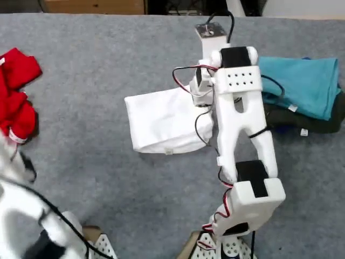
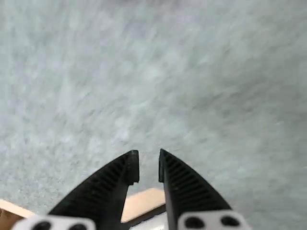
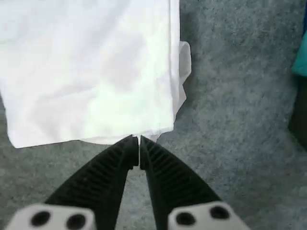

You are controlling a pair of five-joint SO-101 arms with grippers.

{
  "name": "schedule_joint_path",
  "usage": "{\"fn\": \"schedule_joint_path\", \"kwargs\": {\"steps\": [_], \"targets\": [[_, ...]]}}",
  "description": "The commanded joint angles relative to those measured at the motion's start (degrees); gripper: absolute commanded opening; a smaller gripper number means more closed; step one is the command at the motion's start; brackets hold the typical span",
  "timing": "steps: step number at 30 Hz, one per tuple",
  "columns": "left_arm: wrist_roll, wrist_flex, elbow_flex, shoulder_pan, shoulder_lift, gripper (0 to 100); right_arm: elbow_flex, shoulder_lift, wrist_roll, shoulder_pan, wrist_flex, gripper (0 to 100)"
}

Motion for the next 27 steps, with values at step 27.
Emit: {"fn": "schedule_joint_path", "kwargs": {"steps": [27], "targets": [[-18.5, -0.2, 31.2, -20.7, -63.7, 22, 21.0, 19.6, -16.8, -2.7, -29.4, 11.1]]}}
